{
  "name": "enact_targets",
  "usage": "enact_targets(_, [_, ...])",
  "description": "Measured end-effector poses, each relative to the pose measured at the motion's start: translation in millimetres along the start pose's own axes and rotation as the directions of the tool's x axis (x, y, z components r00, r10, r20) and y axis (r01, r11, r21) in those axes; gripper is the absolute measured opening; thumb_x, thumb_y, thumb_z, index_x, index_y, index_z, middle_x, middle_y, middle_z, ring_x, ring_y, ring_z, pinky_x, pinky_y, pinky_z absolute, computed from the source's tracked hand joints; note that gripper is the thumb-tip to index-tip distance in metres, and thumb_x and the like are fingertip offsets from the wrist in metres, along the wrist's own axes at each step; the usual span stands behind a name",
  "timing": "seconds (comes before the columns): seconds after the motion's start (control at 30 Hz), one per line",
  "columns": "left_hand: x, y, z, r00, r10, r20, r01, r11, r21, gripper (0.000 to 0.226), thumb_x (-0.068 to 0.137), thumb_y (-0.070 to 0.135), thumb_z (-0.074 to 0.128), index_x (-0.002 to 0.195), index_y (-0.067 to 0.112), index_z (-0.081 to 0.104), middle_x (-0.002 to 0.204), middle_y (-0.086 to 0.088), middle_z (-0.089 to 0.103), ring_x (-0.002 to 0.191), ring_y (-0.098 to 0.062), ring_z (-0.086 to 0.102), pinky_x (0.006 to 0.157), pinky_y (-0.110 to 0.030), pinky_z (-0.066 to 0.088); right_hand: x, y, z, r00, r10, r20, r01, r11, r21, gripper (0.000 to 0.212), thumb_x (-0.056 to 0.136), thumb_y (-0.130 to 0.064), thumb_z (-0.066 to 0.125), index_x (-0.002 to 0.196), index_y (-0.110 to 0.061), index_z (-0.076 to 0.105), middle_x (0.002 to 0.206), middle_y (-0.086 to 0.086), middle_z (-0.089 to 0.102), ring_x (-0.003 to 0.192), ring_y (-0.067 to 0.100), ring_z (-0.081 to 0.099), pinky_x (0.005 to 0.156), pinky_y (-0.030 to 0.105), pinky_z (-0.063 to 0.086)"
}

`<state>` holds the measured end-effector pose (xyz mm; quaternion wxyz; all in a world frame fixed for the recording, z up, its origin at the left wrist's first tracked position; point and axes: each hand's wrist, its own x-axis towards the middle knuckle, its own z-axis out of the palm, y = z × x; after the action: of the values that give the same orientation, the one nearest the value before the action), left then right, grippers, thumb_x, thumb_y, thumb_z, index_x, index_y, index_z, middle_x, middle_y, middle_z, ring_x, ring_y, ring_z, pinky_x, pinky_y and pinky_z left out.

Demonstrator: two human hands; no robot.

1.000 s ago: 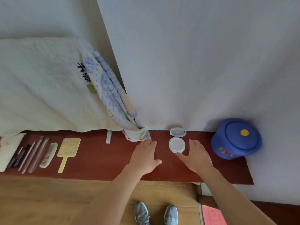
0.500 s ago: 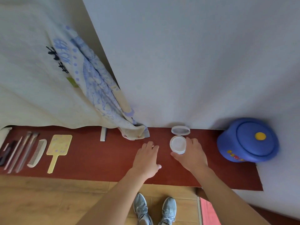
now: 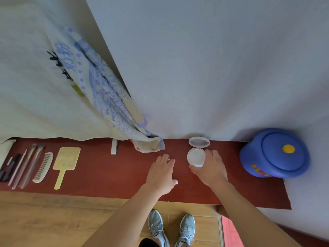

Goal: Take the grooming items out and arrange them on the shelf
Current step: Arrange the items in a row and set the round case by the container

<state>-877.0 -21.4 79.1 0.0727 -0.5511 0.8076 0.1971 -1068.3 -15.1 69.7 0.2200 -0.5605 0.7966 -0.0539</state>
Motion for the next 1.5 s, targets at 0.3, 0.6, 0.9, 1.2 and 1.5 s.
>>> enact_targets(0.3, [-4, -21, 4, 0.999, 0.034, -0.034, -0.034, 0.999, -0.007, 0.075, 0.082, 0.048, 0.071, 0.144, 0.020, 0.039, 0.140, 0.000, 0.038, 0.121, -0.021, 0.040, 0.100, -0.035, 0.043, -8, -22, 0, 0.999, -0.005, -0.042, 0.008, 0.998, 0.060, 0.068, 0.063, -0.058, 0.075, 0.112, -0.017, 0.051, 0.106, -0.004, 0.045, 0.100, 0.017, 0.053, 0.083, 0.029, 0.046])
enact_targets(0.6, [-29, -101, -10, 1.000, 0.022, -0.018, -0.022, 1.000, 0.005, 0.074, 0.081, 0.048, 0.071, 0.143, 0.021, 0.041, 0.138, 0.000, 0.040, 0.122, -0.020, 0.042, 0.097, -0.034, 0.045, -42, -85, 25, 0.998, -0.009, -0.056, 0.013, 0.997, 0.076, 0.069, 0.063, -0.055, 0.075, 0.116, -0.019, 0.049, 0.110, -0.003, 0.046, 0.104, 0.017, 0.050, 0.086, 0.031, 0.047])
enact_targets(0.9, [-61, -181, -23, 1.000, -0.023, -0.018, 0.022, 0.999, -0.030, 0.070, 0.081, 0.046, 0.072, 0.140, 0.021, 0.044, 0.137, 0.001, 0.040, 0.122, -0.019, 0.042, 0.096, -0.034, 0.046, -66, -160, 58, 0.996, -0.077, -0.045, 0.080, 0.995, 0.062, 0.071, 0.065, -0.056, 0.075, 0.119, -0.018, 0.048, 0.111, -0.003, 0.046, 0.103, 0.016, 0.048, 0.085, 0.029, 0.046])
enact_targets(1.2, [-93, -236, -25, 0.997, -0.061, -0.051, 0.058, 0.997, -0.054, 0.071, 0.085, 0.047, 0.069, 0.144, 0.019, 0.040, 0.140, 0.001, 0.039, 0.126, -0.019, 0.041, 0.099, -0.034, 0.046, -76, -224, 91, 0.987, -0.158, 0.003, 0.158, 0.986, 0.050, 0.073, 0.066, -0.056, 0.075, 0.122, -0.018, 0.047, 0.112, -0.003, 0.047, 0.103, 0.017, 0.049, 0.085, 0.029, 0.046])
enact_targets(1.5, [-116, -273, -27, 0.991, -0.116, -0.072, 0.112, 0.992, -0.064, 0.065, 0.087, 0.046, 0.067, 0.142, 0.020, 0.043, 0.138, 0.002, 0.040, 0.123, -0.017, 0.043, 0.094, -0.031, 0.048, -76, -270, 115, 0.975, -0.220, 0.028, 0.218, 0.975, 0.042, 0.071, 0.066, -0.055, 0.075, 0.118, -0.017, 0.047, 0.110, -0.002, 0.045, 0.103, 0.017, 0.048, 0.085, 0.028, 0.044])
